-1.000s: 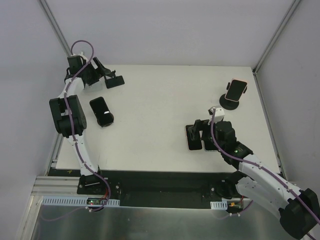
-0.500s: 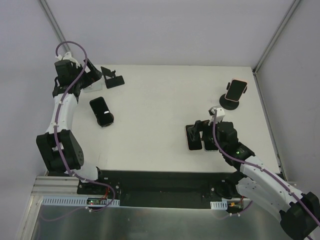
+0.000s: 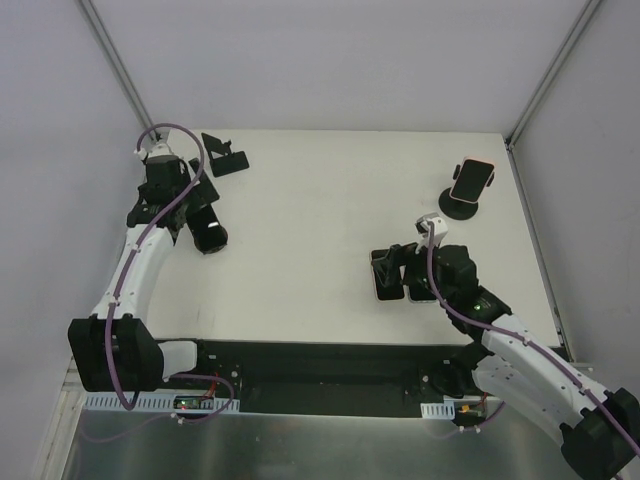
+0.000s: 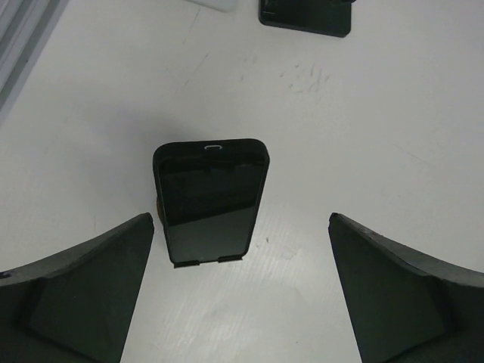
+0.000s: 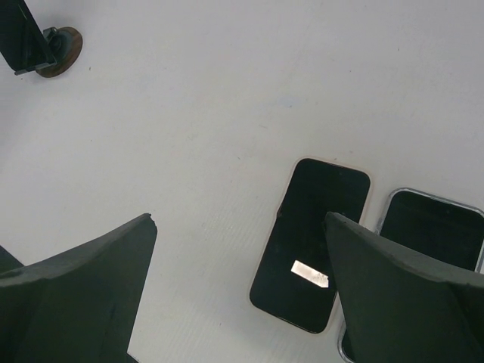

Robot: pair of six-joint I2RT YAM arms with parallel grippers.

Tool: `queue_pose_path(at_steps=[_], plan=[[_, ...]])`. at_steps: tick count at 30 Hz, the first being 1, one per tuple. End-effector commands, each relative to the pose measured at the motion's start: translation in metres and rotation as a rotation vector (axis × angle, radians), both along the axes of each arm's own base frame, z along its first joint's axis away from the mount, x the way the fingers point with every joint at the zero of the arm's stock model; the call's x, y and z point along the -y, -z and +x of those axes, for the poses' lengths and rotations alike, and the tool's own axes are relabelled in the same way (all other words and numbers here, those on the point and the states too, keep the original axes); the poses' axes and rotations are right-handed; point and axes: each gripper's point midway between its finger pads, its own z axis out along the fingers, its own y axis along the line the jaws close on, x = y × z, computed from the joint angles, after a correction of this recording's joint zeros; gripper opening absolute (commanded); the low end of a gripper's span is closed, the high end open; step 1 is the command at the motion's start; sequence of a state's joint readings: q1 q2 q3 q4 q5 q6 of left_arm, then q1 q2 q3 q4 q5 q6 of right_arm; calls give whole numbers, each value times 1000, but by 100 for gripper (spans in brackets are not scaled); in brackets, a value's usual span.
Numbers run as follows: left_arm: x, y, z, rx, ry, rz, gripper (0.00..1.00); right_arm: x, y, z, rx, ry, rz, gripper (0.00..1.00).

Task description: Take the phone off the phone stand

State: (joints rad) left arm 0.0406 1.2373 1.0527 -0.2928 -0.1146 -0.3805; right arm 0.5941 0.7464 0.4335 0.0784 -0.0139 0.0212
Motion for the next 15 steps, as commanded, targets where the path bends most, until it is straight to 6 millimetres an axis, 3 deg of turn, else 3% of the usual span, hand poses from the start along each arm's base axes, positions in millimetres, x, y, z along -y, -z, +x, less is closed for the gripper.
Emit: queue_pose_path(at_steps=[1,6,11,15], plan=[[-25,11,-13,-50,-158,84,99,-4,-13,-3,46,-27,47,96],[-34,29,-16,-107,-226,108,99,2,-12,-8,48,-17,40,96],[-16,47,-3,-158,-158,55,99,4,-12,-8,53,-11,34,96],[-8,46,3,-154,-160,77,99,4,-12,-8,51,-11,28,96]])
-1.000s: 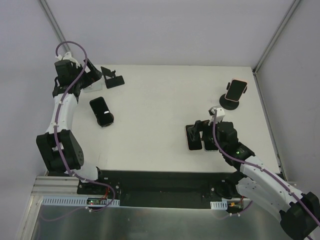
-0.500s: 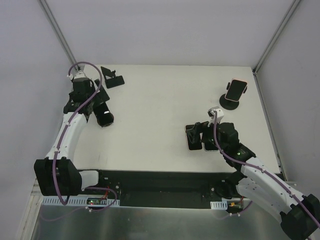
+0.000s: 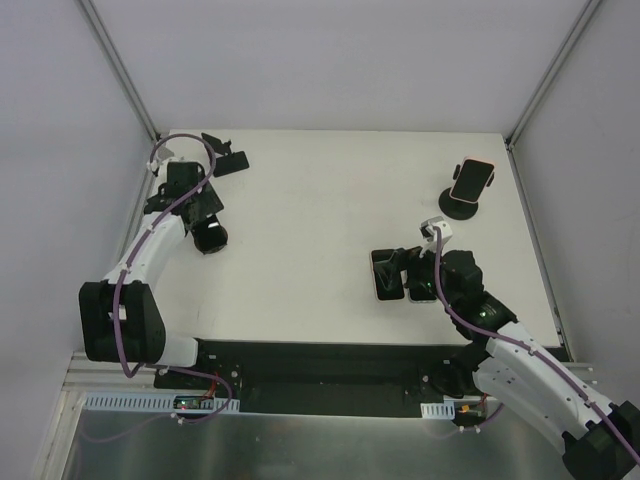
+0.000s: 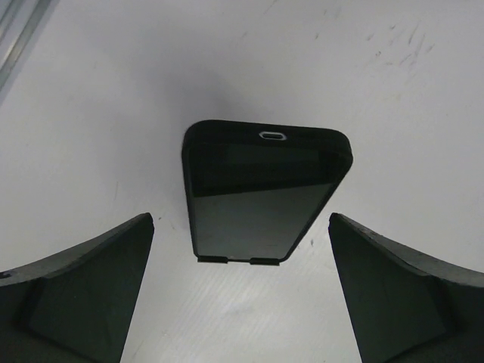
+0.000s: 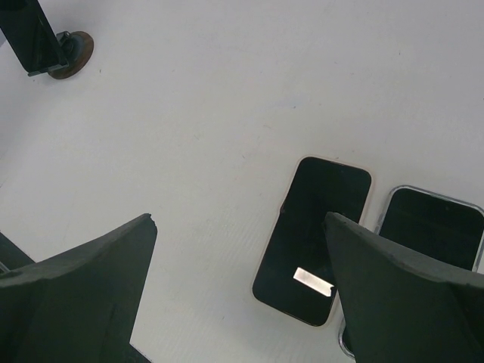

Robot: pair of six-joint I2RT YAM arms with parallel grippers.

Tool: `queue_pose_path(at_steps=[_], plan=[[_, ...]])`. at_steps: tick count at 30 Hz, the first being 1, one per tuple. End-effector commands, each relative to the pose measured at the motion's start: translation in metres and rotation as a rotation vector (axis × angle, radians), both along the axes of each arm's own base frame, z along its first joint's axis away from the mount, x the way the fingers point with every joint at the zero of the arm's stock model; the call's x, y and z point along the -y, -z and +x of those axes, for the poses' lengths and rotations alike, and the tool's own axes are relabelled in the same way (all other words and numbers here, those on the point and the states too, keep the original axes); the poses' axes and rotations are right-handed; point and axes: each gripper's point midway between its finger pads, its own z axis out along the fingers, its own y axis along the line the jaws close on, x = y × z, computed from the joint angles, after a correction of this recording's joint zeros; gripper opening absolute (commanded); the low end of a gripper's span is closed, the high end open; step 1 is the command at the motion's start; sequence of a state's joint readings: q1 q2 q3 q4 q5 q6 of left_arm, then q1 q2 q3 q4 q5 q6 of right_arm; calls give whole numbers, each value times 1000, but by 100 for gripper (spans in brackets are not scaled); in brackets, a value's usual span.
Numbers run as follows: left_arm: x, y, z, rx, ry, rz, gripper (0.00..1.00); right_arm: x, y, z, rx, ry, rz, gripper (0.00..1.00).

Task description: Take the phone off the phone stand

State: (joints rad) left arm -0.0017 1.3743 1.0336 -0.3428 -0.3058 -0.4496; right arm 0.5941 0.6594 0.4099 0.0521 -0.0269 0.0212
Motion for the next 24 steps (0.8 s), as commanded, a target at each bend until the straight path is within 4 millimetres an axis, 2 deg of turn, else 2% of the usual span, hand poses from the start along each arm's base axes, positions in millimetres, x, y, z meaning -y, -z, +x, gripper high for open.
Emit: queue_pose_path(at_steps=[1,9,15,24], plan=[[7,-14,10,37,-18,13,99,1,-4,2,21,3,4,96],[4,0,19,-3,-40,32,99,3,0,3,16,15,-5,96],[0,14,15,-26,-69,42,99,3,2,4,10,22,-7,96],[10,30,18,-2,-4,-49,96,4,3,5,6,28,-2,96]])
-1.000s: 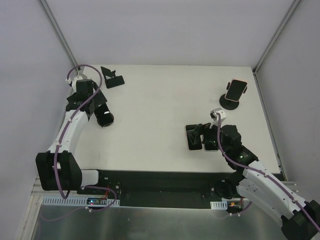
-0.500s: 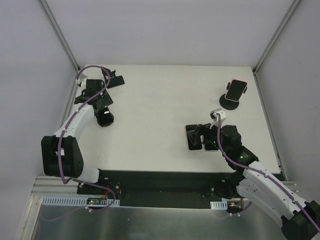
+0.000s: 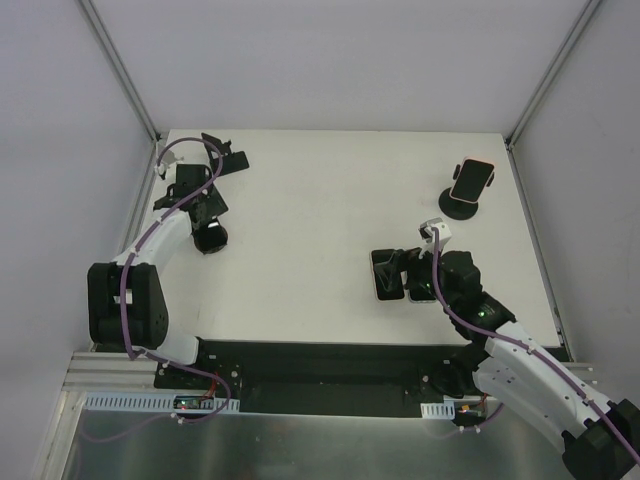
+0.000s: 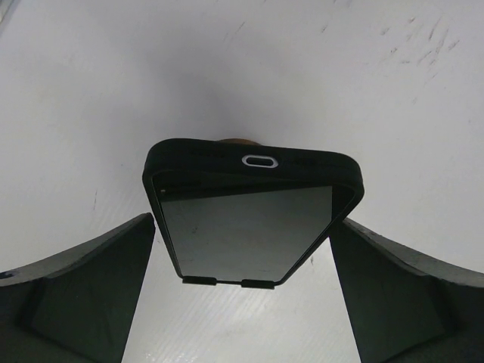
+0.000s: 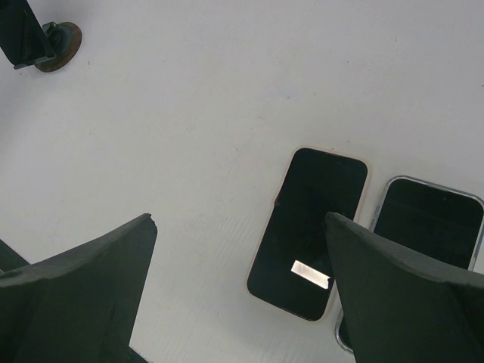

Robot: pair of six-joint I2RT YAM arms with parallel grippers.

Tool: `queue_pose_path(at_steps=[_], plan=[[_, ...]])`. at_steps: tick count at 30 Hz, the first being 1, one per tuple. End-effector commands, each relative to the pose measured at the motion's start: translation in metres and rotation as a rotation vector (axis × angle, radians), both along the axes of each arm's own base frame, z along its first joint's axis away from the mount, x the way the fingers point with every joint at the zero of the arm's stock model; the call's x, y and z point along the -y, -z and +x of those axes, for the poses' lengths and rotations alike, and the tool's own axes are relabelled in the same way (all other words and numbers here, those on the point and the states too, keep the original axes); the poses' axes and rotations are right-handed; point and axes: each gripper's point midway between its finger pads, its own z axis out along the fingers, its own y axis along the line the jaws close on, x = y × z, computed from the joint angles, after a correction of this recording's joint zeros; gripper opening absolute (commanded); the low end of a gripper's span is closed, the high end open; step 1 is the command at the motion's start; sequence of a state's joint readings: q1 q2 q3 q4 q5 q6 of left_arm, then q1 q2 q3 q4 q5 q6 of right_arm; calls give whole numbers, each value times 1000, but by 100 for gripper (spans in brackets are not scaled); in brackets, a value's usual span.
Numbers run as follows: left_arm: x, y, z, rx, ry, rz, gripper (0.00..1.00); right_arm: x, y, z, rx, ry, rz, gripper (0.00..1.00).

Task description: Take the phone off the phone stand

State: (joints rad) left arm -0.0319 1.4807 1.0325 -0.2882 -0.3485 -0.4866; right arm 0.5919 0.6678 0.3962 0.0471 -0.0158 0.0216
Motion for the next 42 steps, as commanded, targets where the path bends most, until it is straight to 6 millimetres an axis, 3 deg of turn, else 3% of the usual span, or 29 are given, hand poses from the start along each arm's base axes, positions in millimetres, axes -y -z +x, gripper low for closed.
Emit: queue_pose_path(at_steps=[1,9,11,12,16,26,29,38,42], plan=[[6,2,5,45,23,-63,96,1,-7,5,27,18,18,96],[8,-5,5,78,51,-70,77,1,-7,4,25,21,30,96],[9,-9,4,87,63,-66,68,1,-7,3,23,21,32,96],[9,-11,3,93,65,-64,59,1,-8,3,25,23,35,96],[9,-29,1,137,85,-56,36,1,-8,3,24,24,39,96],[23,-89,0,249,176,-72,5,0,-10,2,27,18,51,96],[39,-99,-5,240,228,-109,1,2,-11,2,35,23,48,96],[108,-96,-31,139,368,-249,0,8,-14,4,48,54,35,96],[158,-83,-53,55,450,-324,0,17,-17,3,63,92,32,96]])
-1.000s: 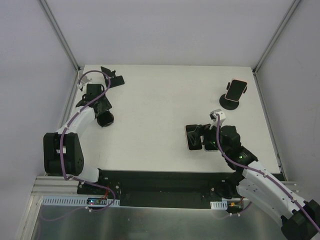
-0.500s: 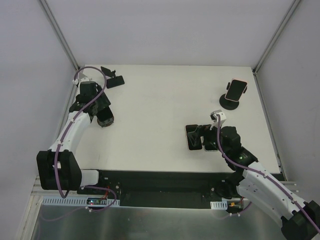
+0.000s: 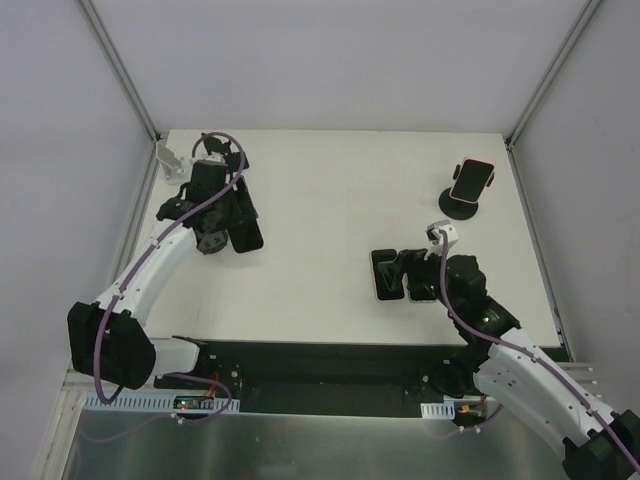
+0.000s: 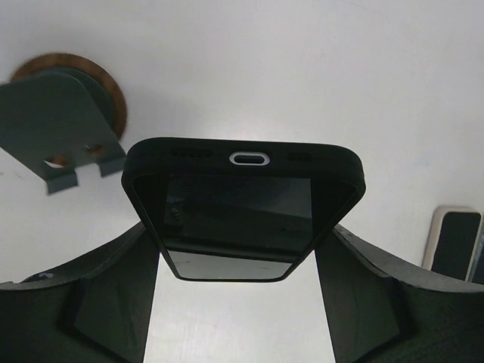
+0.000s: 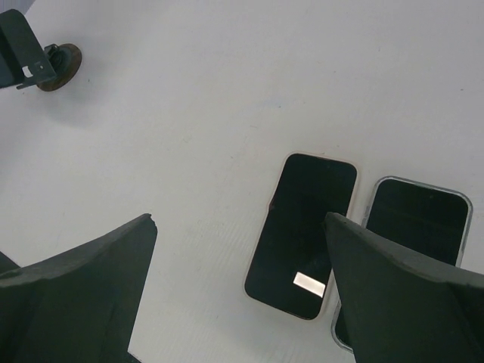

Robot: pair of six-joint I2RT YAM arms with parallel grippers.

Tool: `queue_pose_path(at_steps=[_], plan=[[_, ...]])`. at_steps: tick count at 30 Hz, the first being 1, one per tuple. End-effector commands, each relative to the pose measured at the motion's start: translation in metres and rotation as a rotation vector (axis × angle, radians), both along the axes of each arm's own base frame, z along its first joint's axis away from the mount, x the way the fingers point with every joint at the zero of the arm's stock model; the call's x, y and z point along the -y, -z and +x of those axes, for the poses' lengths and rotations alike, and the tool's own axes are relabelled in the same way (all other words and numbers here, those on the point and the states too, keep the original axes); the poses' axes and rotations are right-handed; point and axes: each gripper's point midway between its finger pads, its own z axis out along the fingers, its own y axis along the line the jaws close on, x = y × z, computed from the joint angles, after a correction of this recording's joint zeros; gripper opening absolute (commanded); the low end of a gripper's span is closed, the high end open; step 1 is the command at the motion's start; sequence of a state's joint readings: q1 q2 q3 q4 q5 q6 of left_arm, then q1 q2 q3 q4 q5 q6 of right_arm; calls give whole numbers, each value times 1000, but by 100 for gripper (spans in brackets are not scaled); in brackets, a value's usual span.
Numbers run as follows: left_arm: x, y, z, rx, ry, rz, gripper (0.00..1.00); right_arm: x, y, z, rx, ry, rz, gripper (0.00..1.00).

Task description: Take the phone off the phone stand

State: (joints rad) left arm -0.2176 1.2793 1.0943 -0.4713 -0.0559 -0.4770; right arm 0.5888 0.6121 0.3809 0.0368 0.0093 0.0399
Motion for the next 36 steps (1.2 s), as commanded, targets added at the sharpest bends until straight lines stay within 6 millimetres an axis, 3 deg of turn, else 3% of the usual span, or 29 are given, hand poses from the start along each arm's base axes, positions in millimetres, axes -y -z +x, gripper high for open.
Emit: queue_pose_path(at_steps=[1,10,17,18,22,27,36], plan=[[53,-16,-18,-27,64,-121,0,13,-10,4,38,70,1,96],[153,23,-57,-219,186,-182,0,40,-8,-5,44,183,8,96],[212,35,-67,-311,239,-211,0,52,-7,-14,52,215,12,96],[217,48,-67,-348,236,-199,0,53,-6,-15,49,216,9,96],[244,60,-68,-410,249,-209,0,58,-8,-19,60,223,8,96],[261,88,-70,-474,247,-156,0,60,-8,-22,76,216,2,96],[286,107,-70,-528,280,-115,0,64,-2,-22,84,217,-34,96]])
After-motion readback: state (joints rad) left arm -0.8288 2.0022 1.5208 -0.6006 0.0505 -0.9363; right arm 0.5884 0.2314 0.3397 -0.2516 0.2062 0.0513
